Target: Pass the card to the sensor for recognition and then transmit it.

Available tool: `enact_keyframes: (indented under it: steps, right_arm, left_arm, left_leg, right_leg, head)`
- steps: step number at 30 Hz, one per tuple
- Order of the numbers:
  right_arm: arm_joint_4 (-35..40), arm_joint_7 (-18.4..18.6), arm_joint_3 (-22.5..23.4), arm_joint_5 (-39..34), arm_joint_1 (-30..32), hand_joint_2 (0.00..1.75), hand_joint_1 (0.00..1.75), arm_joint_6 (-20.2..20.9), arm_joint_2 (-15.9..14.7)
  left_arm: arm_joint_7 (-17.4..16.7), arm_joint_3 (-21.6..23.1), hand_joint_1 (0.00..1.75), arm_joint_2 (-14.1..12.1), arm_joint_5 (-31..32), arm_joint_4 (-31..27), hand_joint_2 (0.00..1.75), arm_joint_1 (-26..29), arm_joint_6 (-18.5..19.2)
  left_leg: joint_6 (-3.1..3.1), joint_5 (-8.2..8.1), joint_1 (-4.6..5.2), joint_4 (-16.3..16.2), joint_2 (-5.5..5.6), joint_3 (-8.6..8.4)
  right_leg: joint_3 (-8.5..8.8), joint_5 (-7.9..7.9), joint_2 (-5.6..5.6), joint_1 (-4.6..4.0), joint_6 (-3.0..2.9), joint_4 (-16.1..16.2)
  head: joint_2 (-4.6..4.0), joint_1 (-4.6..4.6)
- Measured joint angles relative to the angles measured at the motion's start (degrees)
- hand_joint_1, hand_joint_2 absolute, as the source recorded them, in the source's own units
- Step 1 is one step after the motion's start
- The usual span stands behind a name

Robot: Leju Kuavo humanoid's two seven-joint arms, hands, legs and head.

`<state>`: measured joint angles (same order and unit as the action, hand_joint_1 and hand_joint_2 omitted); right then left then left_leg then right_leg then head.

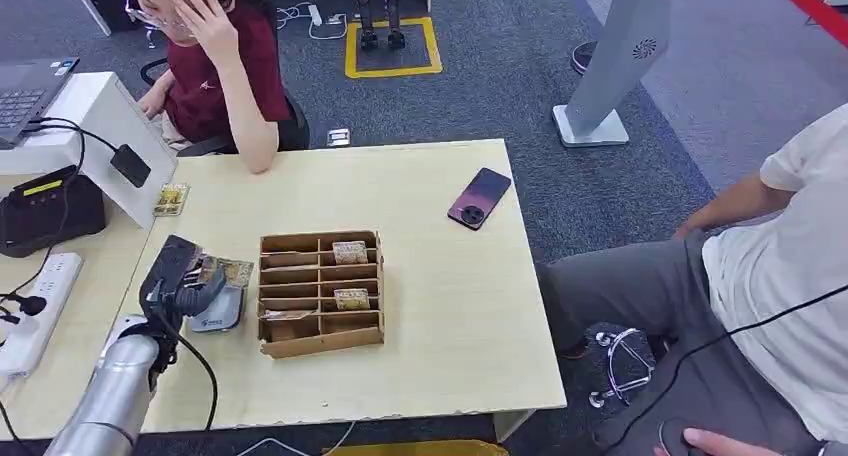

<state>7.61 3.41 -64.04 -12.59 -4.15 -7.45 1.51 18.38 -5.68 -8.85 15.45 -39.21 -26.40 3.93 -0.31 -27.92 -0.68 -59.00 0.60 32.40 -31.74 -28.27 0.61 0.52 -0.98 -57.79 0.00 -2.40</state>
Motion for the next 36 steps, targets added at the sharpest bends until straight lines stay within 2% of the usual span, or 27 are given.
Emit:
enact_keyframes:
  steps: [31,36]
  right_arm:
    - [-0.1,0.0,-0.1,0.0,0.0,0.0,0.0,0.0,0.0]
    - [-0.1,0.0,-0.1,0.0,0.0,0.0,0.0,-0.1,0.0]
  left_arm:
    - [0.1,0.0,1.75,0.2,0.0,1.1,1.75,-0.1,-0.2]
    - [1.3,0.0,1.75,-1.6,-0.6,1.1,1.75,-0.5,-0.1]
  left_leg:
    - [0.0,0.0,0.0,0.0,0.0,-0.01]
    - [0.0,0.01,-0.02,0.0,-0.06,-0.02]
  right_leg:
    - [0.01,0.01,0.0,0.0,0.01,0.0]
    - [-0.01,0.02,0.05,-0.02,-0.01,0.0]
  head:
    - [0.0,0.0]
    - [0.0,-0.02]
